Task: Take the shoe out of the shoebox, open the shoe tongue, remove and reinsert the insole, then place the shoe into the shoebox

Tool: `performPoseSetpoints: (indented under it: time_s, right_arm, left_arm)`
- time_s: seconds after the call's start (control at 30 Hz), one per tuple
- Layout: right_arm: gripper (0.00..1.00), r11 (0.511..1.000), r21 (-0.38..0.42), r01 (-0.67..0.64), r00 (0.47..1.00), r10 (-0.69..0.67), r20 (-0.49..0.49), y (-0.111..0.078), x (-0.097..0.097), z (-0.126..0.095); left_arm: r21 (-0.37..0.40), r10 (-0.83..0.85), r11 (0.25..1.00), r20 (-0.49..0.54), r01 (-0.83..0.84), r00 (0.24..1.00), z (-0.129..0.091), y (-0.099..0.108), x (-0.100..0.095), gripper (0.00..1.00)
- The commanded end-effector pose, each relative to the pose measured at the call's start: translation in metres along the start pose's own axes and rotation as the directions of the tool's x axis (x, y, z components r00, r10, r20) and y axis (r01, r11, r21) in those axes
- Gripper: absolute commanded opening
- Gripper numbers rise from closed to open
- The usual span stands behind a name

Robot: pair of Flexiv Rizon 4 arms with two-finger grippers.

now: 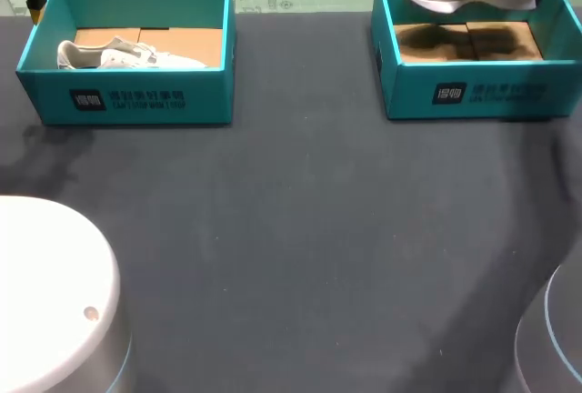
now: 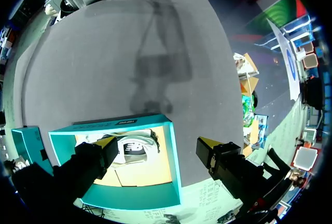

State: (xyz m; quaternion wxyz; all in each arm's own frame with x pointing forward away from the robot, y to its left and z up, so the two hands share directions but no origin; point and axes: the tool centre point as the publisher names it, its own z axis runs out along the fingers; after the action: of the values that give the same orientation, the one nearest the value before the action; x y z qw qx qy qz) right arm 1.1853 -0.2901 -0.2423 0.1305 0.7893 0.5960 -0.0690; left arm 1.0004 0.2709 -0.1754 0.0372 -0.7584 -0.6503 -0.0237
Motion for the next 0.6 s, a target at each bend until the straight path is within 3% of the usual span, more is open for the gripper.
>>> performPoseSetpoints:
  time_s: [0.03, 0.3, 0.6]
  right_arm:
    - [0.0, 0.997, -0.078, 0.009, 1.0, -0.009, 0.001, -0.034, -0.002, -0.057]
    - [0.0, 0.992, -0.11, 0.059, 0.998, -0.056, 0.026, -0.058, 0.014, -0.096]
    - [0.0, 0.993, -0.114, 0.041, 0.998, -0.035, 0.058, -0.101, 0.04, -0.126]
  left_arm:
    - [-0.002, 0.001, 1.0, -0.003, -0.001, 1.0, 0.0, -0.001, 0.0, 1.0]
    - [-0.002, 0.001, 1.0, -0.003, -0.001, 1.0, 0.0, -0.001, 0.0, 1.0]
    - [-0.002, 0.001, 1.0, -0.003, -0.001, 1.0, 0.0, -0.001, 0.0, 1.0]
